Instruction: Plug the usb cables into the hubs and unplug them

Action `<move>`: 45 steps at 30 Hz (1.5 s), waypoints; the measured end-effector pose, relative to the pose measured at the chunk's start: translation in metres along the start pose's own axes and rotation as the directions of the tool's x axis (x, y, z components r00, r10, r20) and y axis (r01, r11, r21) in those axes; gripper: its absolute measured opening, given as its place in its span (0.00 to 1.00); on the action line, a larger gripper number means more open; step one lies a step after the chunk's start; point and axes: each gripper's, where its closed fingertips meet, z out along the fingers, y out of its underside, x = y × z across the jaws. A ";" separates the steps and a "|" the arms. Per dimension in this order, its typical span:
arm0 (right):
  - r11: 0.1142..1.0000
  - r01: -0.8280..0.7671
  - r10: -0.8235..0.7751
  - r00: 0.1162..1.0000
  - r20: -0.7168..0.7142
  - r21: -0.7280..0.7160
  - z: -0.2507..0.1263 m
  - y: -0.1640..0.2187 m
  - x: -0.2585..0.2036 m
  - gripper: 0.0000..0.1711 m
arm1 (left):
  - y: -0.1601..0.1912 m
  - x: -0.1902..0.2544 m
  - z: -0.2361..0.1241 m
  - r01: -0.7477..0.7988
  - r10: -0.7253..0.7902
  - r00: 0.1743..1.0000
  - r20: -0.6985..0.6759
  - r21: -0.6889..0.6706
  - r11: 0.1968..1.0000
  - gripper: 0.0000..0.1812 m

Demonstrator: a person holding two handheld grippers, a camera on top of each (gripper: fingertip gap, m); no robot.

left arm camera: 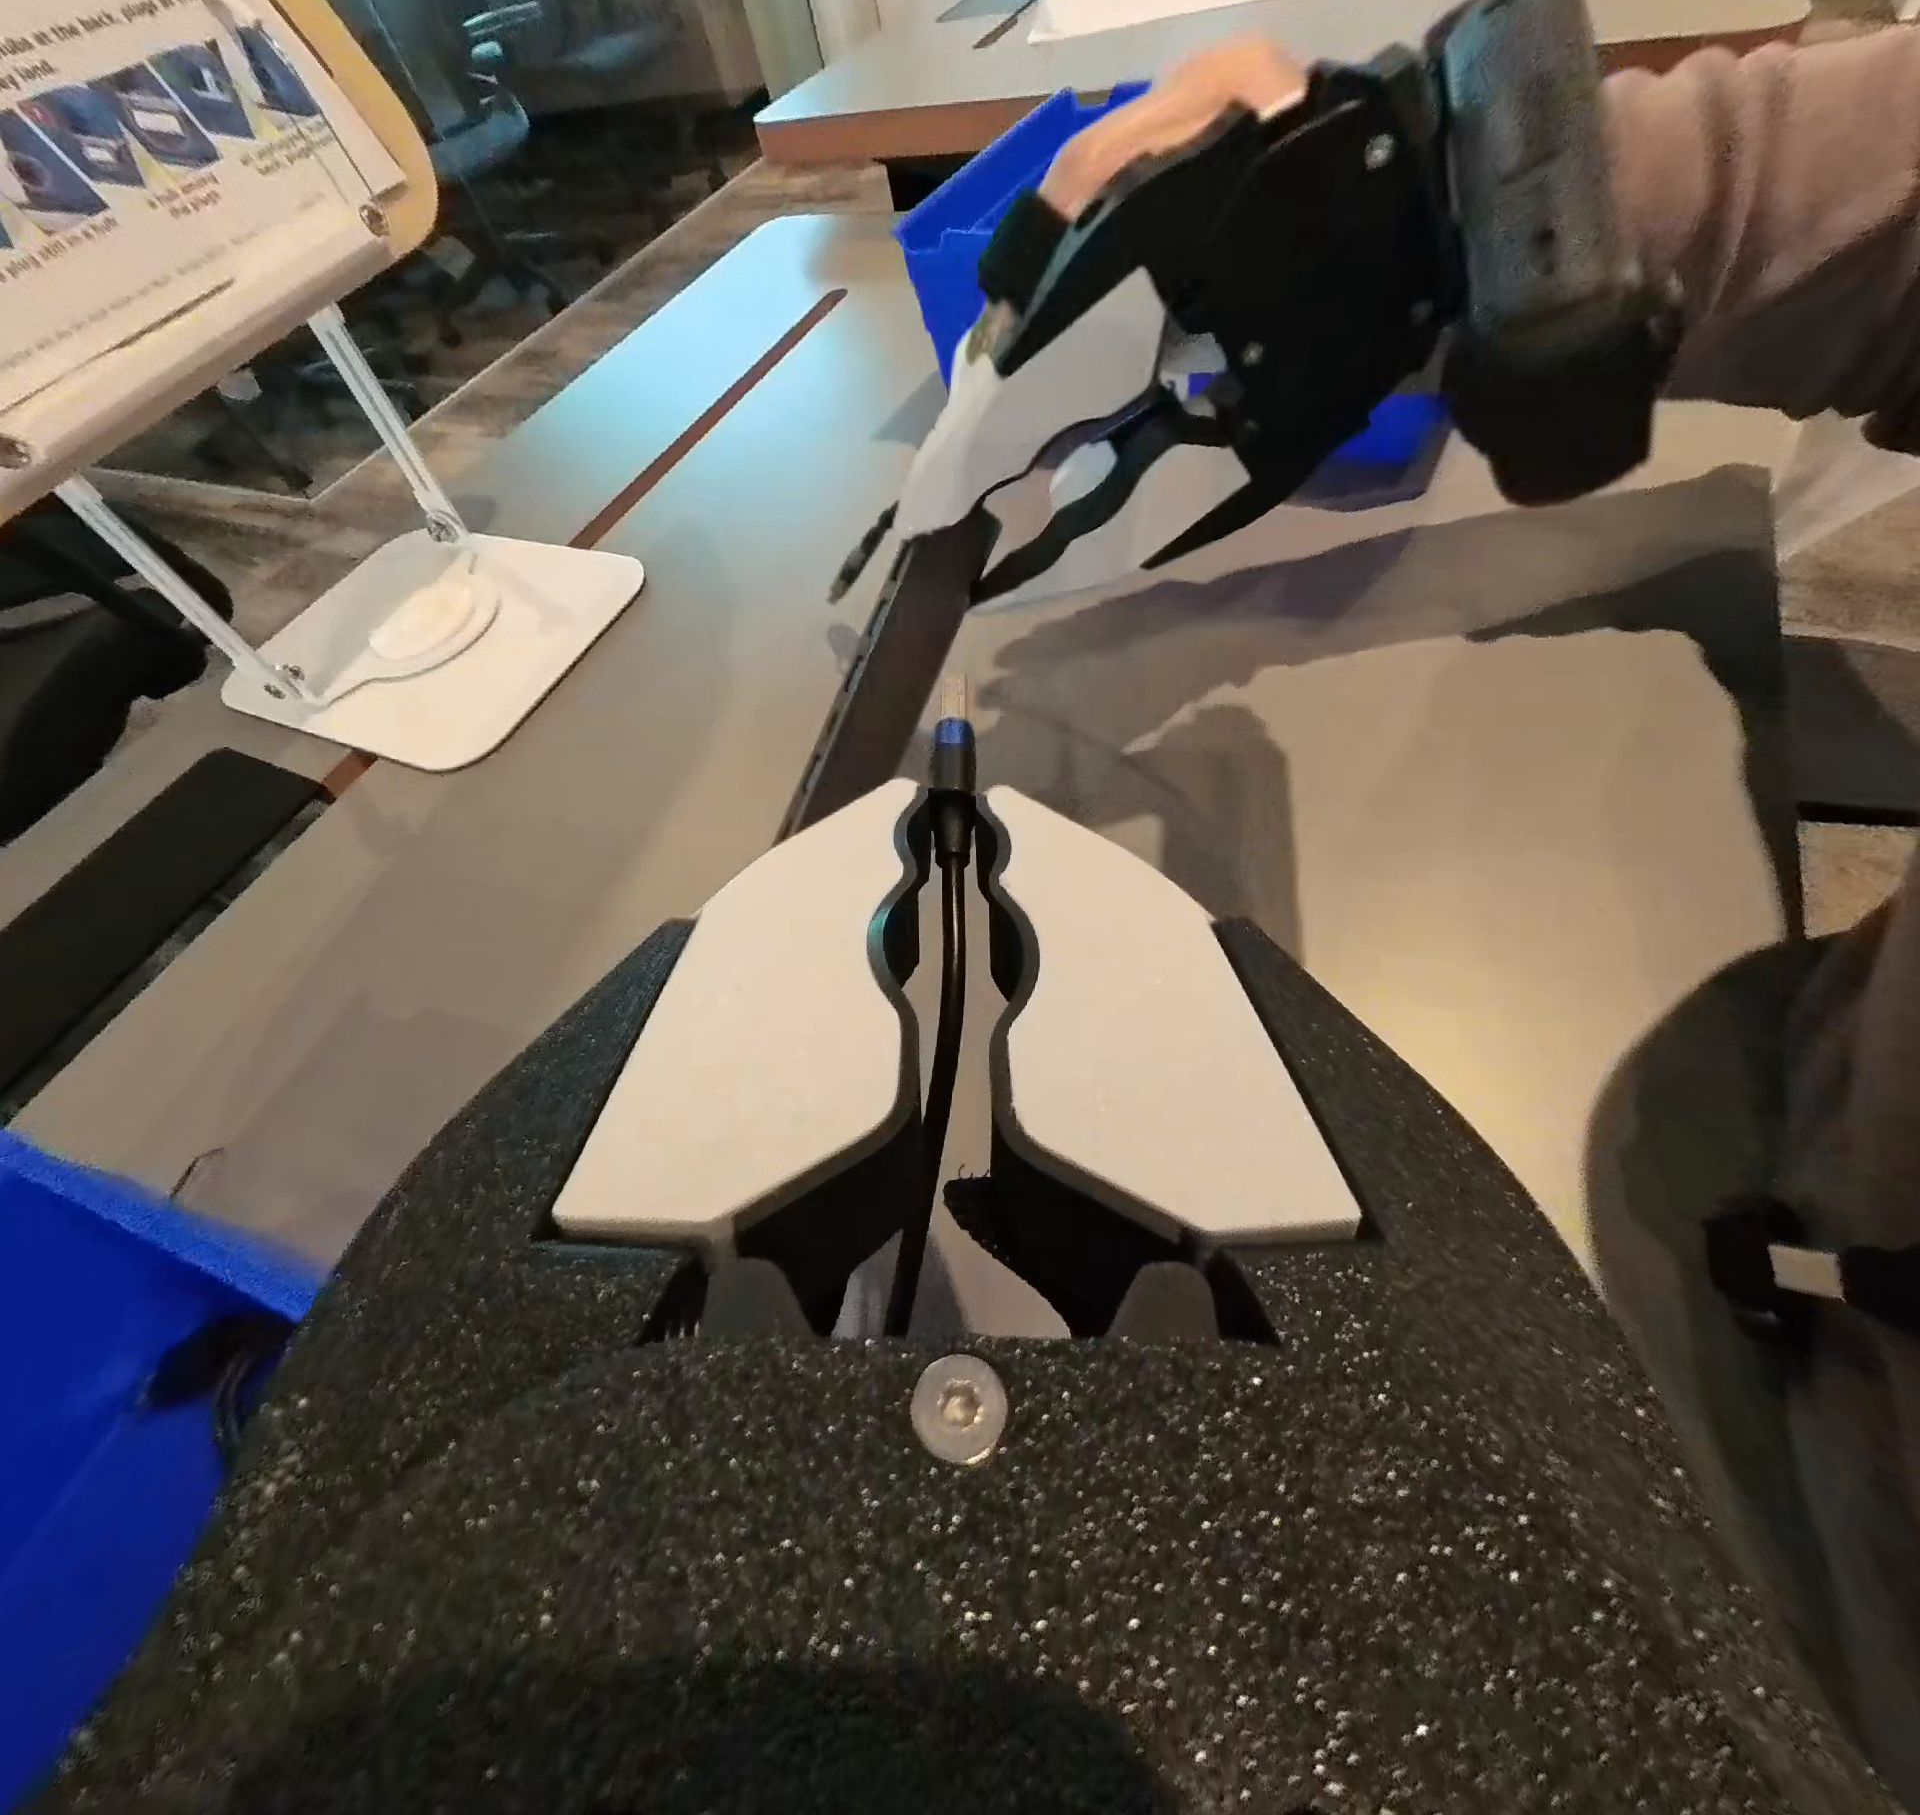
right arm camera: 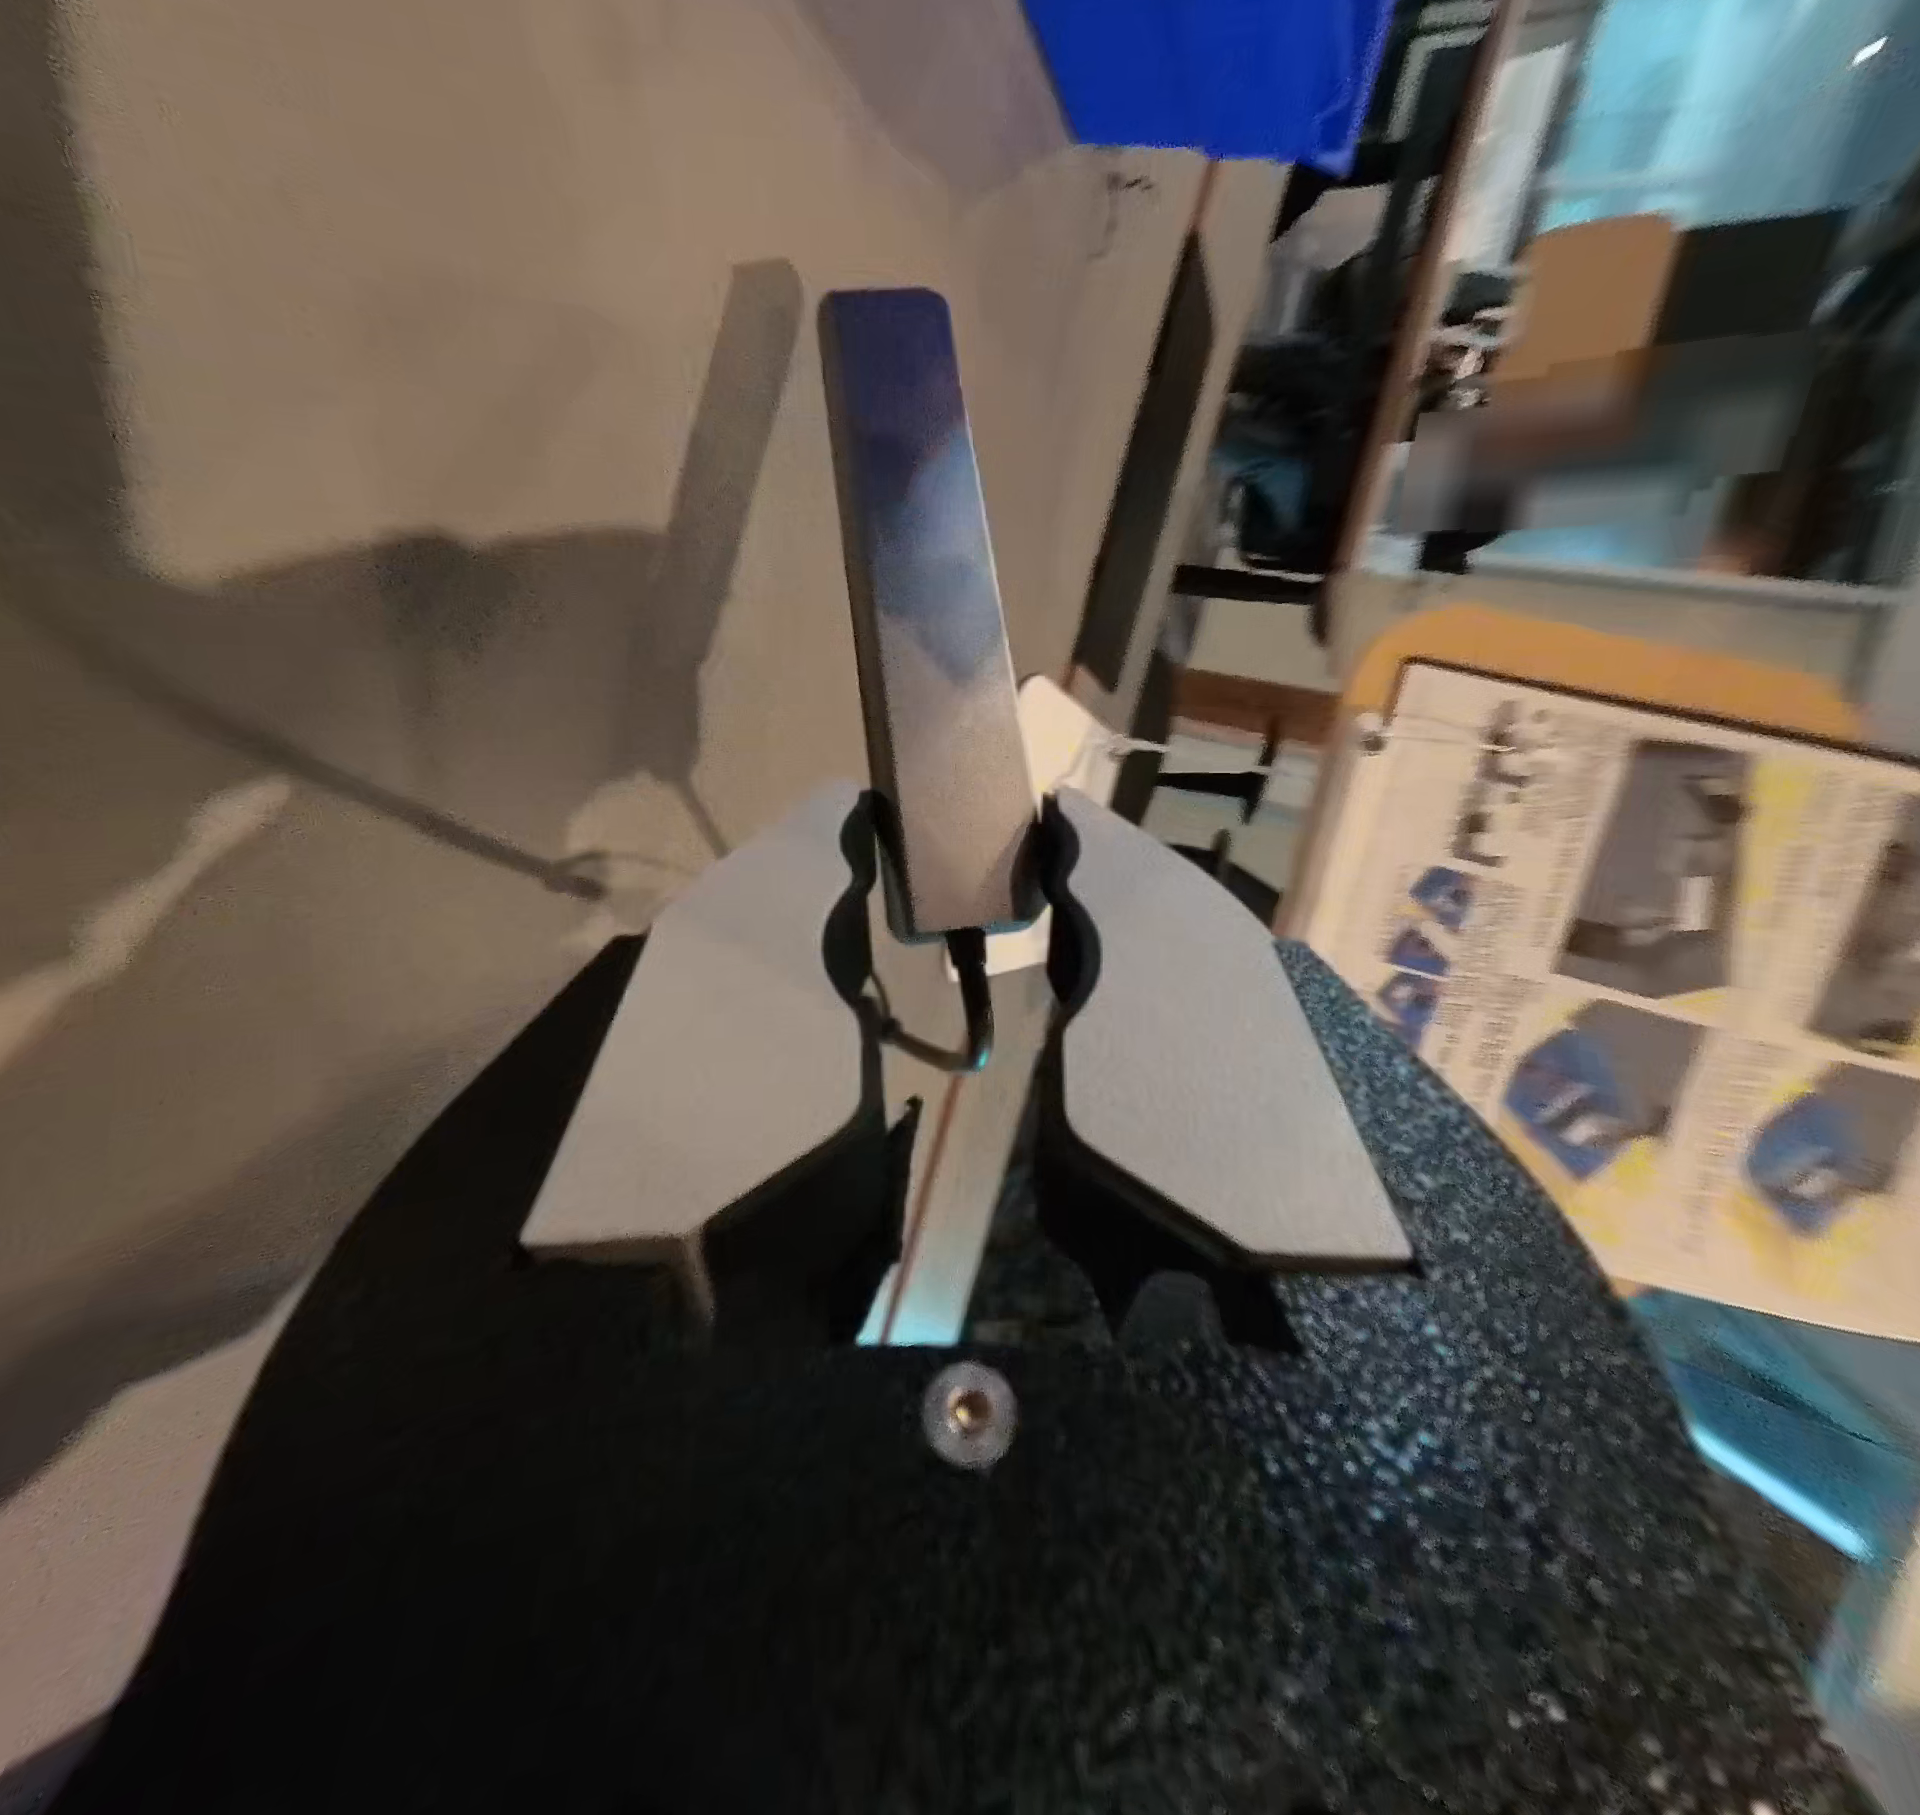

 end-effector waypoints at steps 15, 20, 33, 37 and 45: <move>0.976 0.212 -0.188 0.929 -0.318 0.042 -0.029 -0.017 0.019 0.17 | 0.008 -0.005 0.004 0.004 -0.001 0.999 0.050 -0.064 0.998 0.04; 0.983 -0.039 0.019 0.993 0.115 0.177 -0.023 -0.024 -0.033 0.17 | 0.010 -0.003 0.003 0.032 -0.030 0.999 0.035 -0.050 0.998 0.04; 0.804 -0.594 0.408 0.578 0.707 0.022 -0.035 -0.021 -0.079 0.17 | 0.037 0.032 0.029 0.066 -0.079 0.996 -0.039 -0.272 0.960 0.04; 0.800 -0.593 0.505 0.577 0.642 -0.096 -0.041 0.001 -0.072 0.17 | 0.071 0.041 0.046 0.107 -0.133 0.990 -0.035 -0.412 0.905 0.04; 0.762 -0.605 0.645 0.676 0.356 -0.233 -0.056 0.050 -0.048 0.17 | 0.120 0.053 0.068 0.164 -0.228 0.973 -0.030 -0.607 0.778 0.04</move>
